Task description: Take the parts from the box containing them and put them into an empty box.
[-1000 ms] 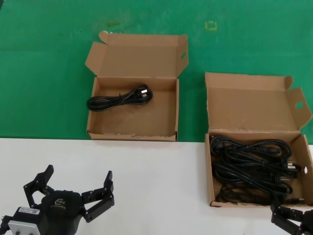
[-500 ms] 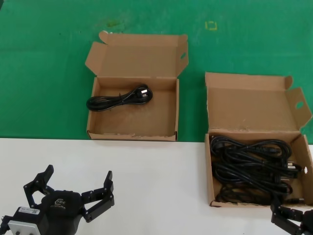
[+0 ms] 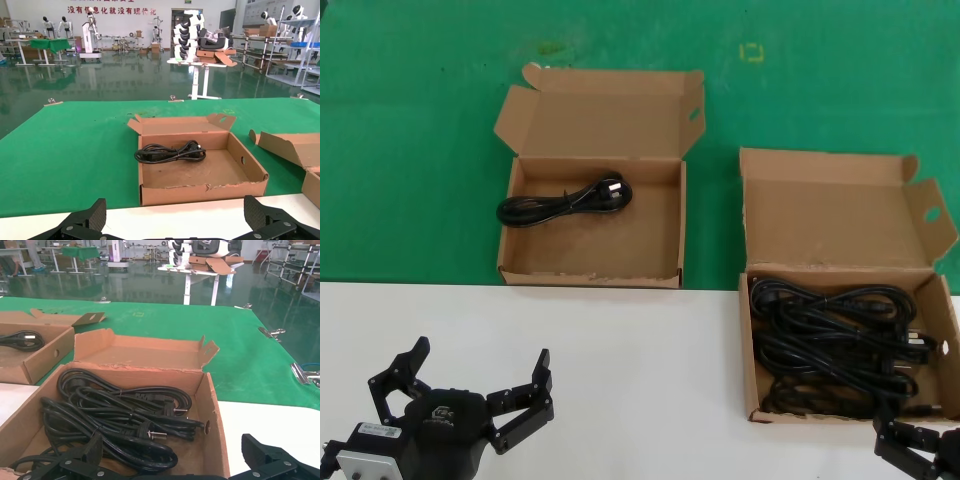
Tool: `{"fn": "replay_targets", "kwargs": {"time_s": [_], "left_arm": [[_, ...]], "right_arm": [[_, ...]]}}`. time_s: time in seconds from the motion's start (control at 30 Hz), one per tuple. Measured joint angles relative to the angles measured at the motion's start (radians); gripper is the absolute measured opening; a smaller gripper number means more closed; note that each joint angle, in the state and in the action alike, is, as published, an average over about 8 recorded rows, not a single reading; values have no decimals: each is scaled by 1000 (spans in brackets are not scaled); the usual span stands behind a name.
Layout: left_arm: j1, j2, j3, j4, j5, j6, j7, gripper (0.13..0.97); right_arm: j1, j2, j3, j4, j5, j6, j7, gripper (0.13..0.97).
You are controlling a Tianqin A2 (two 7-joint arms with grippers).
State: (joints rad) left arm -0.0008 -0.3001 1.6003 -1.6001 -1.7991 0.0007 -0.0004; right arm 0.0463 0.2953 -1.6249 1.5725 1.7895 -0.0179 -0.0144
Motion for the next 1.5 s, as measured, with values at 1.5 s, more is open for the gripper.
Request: {"fn": "replay_targets", "kwargs": {"time_s": [1.5], "left_arm": [[0,0,0,0,0,0,0,966]], "right_arm": [[0,0,0,0,0,0,0,966]]}}
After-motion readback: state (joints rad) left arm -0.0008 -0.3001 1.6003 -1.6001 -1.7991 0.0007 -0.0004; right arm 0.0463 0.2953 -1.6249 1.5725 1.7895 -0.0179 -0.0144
